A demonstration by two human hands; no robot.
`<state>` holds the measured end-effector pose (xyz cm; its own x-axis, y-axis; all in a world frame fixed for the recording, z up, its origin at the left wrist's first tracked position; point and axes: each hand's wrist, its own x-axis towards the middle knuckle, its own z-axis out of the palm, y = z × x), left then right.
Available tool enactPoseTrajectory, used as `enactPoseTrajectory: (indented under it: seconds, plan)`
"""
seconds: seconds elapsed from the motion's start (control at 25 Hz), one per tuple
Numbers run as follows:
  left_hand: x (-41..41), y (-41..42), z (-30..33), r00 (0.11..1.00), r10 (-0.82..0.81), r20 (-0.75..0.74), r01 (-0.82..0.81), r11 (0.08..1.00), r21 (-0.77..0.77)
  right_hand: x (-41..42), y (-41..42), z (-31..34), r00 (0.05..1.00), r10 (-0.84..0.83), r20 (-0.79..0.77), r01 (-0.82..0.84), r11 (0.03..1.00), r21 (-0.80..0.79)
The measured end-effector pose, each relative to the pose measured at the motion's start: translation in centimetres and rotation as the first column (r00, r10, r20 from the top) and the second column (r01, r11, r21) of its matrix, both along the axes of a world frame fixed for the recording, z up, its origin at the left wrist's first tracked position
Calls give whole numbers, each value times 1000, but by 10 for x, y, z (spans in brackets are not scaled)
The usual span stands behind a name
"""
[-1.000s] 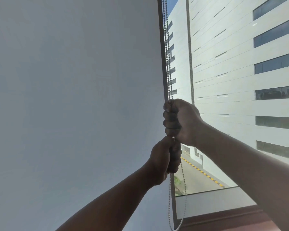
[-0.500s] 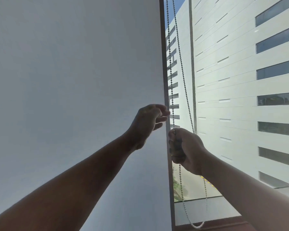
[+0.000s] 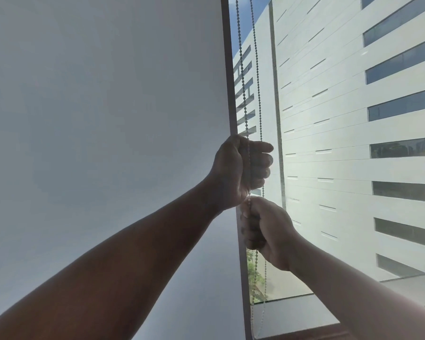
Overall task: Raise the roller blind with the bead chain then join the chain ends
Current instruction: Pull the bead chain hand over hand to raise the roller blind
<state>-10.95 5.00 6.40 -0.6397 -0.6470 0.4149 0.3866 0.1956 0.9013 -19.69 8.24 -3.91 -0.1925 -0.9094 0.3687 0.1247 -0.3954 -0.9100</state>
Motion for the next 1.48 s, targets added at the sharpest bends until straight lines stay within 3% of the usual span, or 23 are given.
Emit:
enactPoseTrajectory:
  seconds: [0.36,0.64,0.72,0.84,0.96,1.04,1.12,1.24,1.48]
  plan:
    - [3,-8,-12,997,40,-72,-37,999,38,3,1,-8,999,30,-29,-30,999,-13]
    - [4,-30,-76,995,46,-88,-39,996,82,2,-8,-55,992,45,-116,-25,986,164]
    - [8,-35,-95,996,46,-79,-38,995,90,-1,-8,-68,976,57,-212,-12,978,206]
    - [13,-37,-109,995,69,-72,-65,996,56,-11,-9,-62,923,-135,-361,194,972,132]
    - [13,-37,-108,994,93,-61,-90,995,45,-26,-17,-8,935,-290,-205,298,954,12]
    - [10,-35,-108,996,88,-34,-88,996,-3,-23,-22,45,977,-200,-78,195,978,-66]
    - [7,-31,-110,998,61,-28,-63,996,-64,-10,-22,88,999,33,-9,-34,991,-131]
    - [11,-28,-110,999,27,-43,-30,997,-70,9,-18,112,958,282,45,-276,956,-104]
    - [28,-27,-108,999,50,5,-50,996,-80,19,-21,97,944,327,56,-324,945,-50]
